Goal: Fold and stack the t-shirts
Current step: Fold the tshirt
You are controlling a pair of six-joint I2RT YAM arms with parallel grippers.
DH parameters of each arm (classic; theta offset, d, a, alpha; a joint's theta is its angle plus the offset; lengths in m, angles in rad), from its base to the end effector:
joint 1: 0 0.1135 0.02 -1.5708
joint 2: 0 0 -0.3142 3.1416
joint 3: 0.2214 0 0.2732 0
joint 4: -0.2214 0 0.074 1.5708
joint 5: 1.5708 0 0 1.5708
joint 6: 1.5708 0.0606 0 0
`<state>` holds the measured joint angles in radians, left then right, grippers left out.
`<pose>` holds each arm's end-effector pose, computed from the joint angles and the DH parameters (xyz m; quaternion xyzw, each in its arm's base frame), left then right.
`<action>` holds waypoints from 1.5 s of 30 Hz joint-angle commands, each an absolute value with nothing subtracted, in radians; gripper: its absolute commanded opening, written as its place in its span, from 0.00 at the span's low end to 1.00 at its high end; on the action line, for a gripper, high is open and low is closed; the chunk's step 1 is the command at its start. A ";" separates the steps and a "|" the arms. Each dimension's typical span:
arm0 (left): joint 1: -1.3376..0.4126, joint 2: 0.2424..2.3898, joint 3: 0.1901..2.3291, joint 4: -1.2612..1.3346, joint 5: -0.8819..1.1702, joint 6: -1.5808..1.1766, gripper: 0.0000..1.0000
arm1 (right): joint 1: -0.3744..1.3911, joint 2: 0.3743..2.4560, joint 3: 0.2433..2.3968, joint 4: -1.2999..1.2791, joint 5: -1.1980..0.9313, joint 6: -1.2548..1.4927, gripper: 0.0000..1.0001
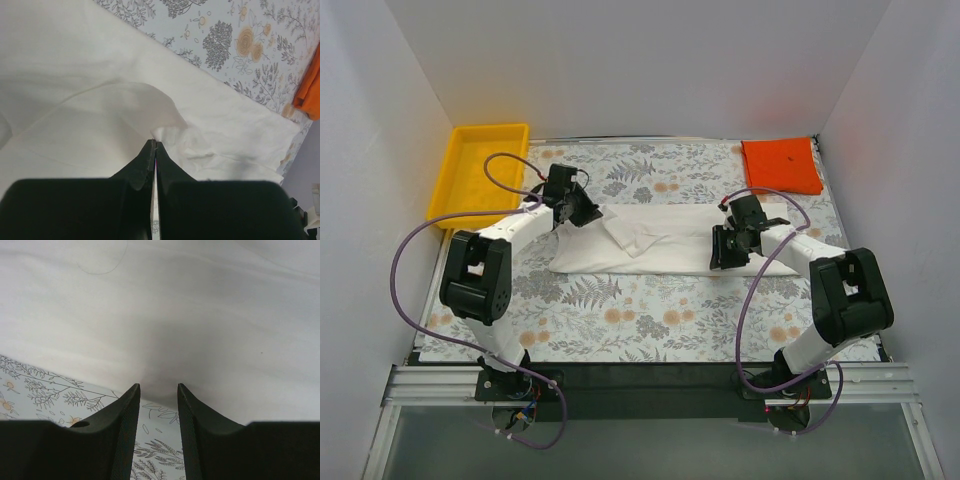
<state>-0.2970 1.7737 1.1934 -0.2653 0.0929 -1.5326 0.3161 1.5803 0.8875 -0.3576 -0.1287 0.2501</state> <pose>0.4078 -0.1307 0.2248 -0.5276 0.7709 -0.3073 0.1817 0.3141 0.1109 0.1873 -0.0483 0.9633 0.1314 0.2292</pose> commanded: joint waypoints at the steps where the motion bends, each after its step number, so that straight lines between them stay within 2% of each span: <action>1: -0.301 1.717 1.138 -0.259 0.031 -1.569 0.01 | 0.314 1.542 0.925 -0.357 -0.134 0.235 0.37; 9: -0.298 1.715 1.054 -0.236 -0.054 -1.618 0.01 | 0.316 1.499 0.957 -0.350 -0.156 0.221 0.38; 16: -0.279 1.724 1.084 -0.233 -0.064 -1.580 0.02 | 0.347 1.505 1.011 -0.272 -0.294 0.265 0.39; 27: -0.279 1.749 1.072 -0.236 -0.025 -1.536 0.02 | 0.426 1.675 1.031 0.112 -0.442 0.586 0.42; 45: -0.278 1.781 1.097 -0.236 -0.043 -1.496 0.02 | 0.494 1.914 1.048 0.322 -0.456 0.785 0.41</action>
<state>-0.2832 1.7920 1.0615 -0.2470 -0.0200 -1.5143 0.4854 1.8923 1.0122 0.2470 -0.4416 0.7395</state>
